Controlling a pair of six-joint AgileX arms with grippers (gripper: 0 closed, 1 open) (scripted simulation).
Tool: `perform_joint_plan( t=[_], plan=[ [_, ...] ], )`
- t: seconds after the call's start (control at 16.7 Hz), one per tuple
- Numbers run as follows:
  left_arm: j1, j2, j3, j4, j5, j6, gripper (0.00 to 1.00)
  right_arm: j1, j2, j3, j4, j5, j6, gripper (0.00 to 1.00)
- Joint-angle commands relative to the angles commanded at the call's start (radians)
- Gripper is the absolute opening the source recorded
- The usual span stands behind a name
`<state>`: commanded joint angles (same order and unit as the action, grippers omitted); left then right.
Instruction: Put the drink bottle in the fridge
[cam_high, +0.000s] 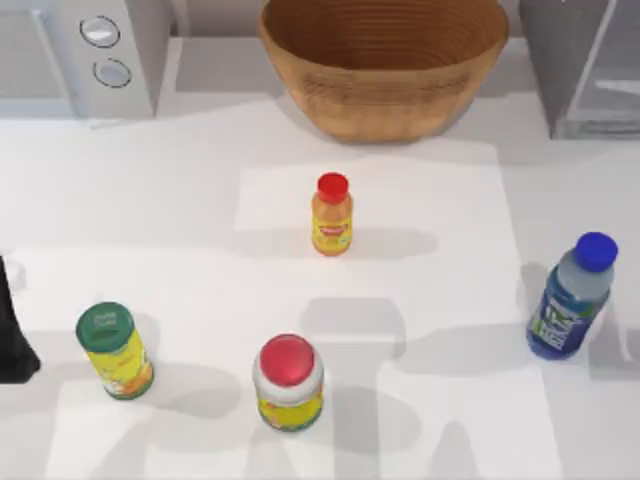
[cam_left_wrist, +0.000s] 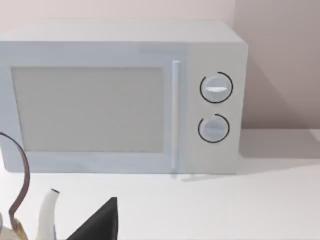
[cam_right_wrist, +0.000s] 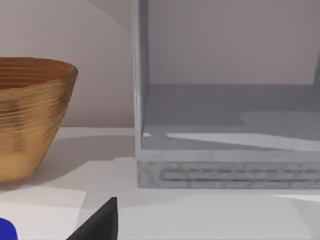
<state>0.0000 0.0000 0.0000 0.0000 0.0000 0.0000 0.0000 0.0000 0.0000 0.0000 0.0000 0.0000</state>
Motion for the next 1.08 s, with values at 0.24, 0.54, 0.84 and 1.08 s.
perform_joint_plan(
  t=[0.24, 0.54, 0.84, 1.08],
  plan=[
    [0.0, 0.0, 0.0, 0.0, 0.0, 0.0, 1.0, -0.015, 0.031, 0.022, 0.005, -0.004, -0.015, 1.0],
    [0.0, 0.0, 0.0, 0.0, 0.0, 0.0, 1.0, -0.039, 0.263, 0.122, 0.006, -0.123, -0.117, 1.0],
    [0.0, 0.0, 0.0, 0.0, 0.0, 0.0, 1.0, -0.047, 0.624, 0.227, -0.011, -0.342, -0.283, 1.0],
    [0.0, 0.0, 0.0, 0.0, 0.0, 0.0, 1.0, -0.057, 0.898, 0.303, -0.025, -0.51, -0.427, 1.0]
  ],
)
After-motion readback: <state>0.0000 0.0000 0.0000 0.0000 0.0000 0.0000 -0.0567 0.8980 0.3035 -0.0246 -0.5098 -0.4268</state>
